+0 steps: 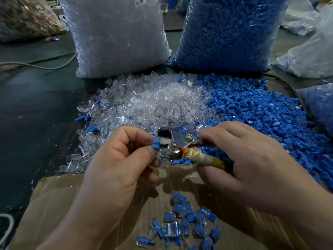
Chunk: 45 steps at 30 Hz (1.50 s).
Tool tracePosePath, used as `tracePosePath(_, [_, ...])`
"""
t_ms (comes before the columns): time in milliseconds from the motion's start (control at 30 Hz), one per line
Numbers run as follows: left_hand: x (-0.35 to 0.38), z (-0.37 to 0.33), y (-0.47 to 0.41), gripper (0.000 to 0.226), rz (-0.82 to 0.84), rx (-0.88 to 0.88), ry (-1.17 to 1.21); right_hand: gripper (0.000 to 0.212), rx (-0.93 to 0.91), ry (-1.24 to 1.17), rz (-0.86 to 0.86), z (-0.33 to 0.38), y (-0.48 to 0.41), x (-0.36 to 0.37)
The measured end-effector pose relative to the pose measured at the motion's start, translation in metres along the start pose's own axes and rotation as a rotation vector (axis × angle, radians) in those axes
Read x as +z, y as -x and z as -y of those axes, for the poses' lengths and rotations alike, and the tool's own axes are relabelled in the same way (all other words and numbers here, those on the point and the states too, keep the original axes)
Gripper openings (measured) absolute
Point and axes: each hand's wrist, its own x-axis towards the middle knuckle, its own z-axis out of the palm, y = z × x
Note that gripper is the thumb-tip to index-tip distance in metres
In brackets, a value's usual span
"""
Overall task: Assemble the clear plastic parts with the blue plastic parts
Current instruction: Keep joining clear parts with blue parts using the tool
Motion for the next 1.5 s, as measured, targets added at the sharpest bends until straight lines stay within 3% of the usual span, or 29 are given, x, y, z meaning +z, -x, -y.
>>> tracePosePath(733, [0.002, 0.002, 0.007, 0.014, 0.018, 0.117, -0.044, 0.041, -0.025, -0.035, 0.016, 0.005, 0.0, -0.001])
tracePosePath(833, [0.001, 0.002, 0.006, 0.012, -0.067, 0.13, -0.1, 0.045, 0.008, 0.013, -0.084, 0.002, 0.0, 0.003])
tracePosePath(900, [-0.003, 0.004, 0.003, 0.024, -0.098, 0.096, -0.154, 0.054, 0.057, 0.102, -0.117, -0.002, -0.005, 0.007])
tracePosePath(1033, [0.006, 0.003, 0.005, 0.024, 0.046, -0.079, -0.211, 0.072, 0.187, 0.212, -0.006, -0.011, -0.02, 0.011])
tracePosePath(1167, [0.013, 0.001, 0.008, 0.021, 0.061, -0.108, -0.233, 0.073, 0.217, 0.235, 0.029, -0.013, -0.024, 0.01])
tracePosePath(1333, [0.015, 0.006, 0.01, 0.021, -0.009, -0.078, -0.282, 0.043, 0.064, 0.065, -0.165, 0.01, -0.012, 0.009])
tracePosePath(1400, [0.016, 0.008, 0.012, 0.017, -0.022, -0.026, -0.341, 0.031, -0.053, 0.02, -0.167, 0.024, -0.007, 0.013])
tracePosePath(1500, [0.015, 0.007, 0.015, 0.013, -0.039, 0.101, -0.473, 0.03, -0.141, 0.027, -0.122, 0.03, -0.006, 0.019])
